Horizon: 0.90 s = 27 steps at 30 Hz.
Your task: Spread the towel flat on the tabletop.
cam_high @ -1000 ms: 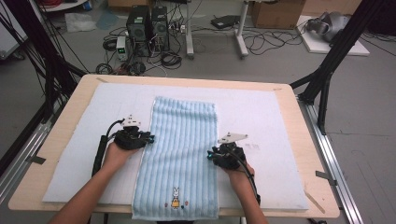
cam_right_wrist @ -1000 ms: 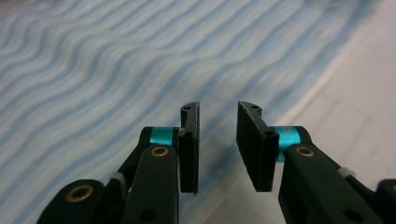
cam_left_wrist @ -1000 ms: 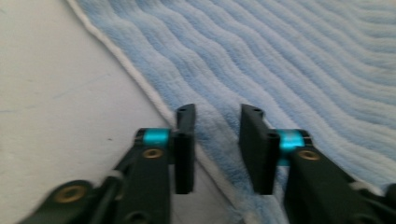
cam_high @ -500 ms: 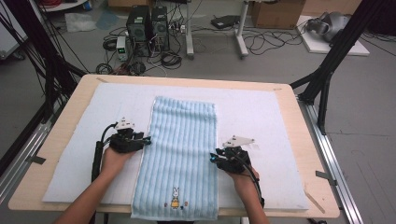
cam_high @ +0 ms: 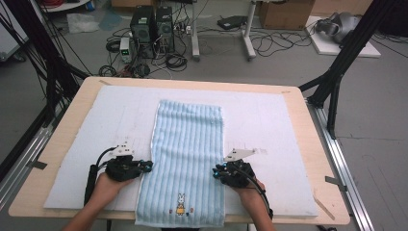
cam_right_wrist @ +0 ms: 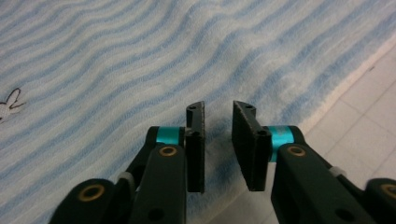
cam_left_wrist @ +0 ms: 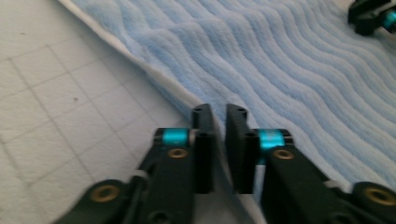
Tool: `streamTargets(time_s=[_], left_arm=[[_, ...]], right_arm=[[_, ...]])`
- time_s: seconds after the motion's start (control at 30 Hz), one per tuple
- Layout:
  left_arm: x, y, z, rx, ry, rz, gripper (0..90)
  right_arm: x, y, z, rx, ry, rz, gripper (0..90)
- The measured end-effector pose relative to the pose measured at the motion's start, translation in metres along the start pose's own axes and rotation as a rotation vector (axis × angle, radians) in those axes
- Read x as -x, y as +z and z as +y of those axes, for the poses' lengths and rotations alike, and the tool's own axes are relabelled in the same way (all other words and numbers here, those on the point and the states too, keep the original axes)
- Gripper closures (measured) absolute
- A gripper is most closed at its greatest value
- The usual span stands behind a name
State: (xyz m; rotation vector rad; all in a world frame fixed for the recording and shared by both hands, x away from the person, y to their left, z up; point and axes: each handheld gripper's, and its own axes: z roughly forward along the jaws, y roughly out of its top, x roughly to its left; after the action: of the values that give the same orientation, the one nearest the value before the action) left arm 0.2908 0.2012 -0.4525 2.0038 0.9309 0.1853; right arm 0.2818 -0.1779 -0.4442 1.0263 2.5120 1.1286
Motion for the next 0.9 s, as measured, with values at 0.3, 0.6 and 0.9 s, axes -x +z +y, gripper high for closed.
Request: streamTargets(time_s=[0.3,0.6,0.9], left_arm=[[0.015,-0.016,-0.013,-0.044,0.01,-0.052,88.4],[0.016,-0.024,-0.017,-0.025,0.005,-0.072,61.9],[-0.044,-0.015,0.032,0.157,-0.124,0.06,52.9]], right_arm=[[0.001,-0.012,-0.006,-0.058,-0.046,0.099,87.5],[-0.003,-0.023,-0.012,-0.06,-0.041,0.158,81.8],[0.011,-0.015,0.002,0.105,0.044,0.03,68.5]])
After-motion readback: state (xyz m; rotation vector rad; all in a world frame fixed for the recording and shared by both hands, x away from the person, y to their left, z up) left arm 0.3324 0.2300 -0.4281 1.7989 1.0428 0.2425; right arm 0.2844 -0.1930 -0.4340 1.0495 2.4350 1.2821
